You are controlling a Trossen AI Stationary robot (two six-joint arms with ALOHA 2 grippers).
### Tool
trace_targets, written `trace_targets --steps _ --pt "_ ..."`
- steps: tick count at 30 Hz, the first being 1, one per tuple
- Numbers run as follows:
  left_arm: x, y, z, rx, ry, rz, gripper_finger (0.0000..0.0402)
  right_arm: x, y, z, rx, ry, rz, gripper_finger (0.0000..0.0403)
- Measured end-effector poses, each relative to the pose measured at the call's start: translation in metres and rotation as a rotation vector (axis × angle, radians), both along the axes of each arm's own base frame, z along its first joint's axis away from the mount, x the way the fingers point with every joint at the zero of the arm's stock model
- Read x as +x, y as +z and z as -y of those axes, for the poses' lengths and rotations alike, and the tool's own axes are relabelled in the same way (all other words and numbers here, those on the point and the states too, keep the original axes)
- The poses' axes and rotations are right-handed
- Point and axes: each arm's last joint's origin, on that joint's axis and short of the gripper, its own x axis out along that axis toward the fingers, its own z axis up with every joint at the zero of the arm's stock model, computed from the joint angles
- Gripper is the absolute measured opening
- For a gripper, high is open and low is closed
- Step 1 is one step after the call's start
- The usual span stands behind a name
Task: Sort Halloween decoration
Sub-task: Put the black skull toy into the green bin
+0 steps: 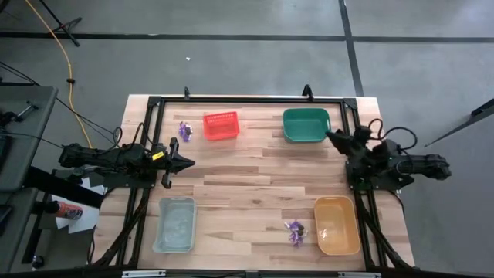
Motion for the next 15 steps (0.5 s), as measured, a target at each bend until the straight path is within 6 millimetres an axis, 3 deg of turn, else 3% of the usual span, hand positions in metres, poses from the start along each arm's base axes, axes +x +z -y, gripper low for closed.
trace_targets --steps 7,11,15 --pt "0.000 0.000 0.000 0.000 0.000 0.000 0.0000 0.015 0.037 0.000 -0.054 -0.057 -0.039 0.0000" --pt "0.000 0.000 0.000 0.000 0.000 0.000 0.0000 0.045 0.067 -0.003 -0.108 -0.053 -0.194 0.0001" --pt "0.000 0.000 0.000 0.000 0.000 0.000 0.0000 0.084 0.093 -0.008 -0.185 -0.022 -0.478 0.0001"
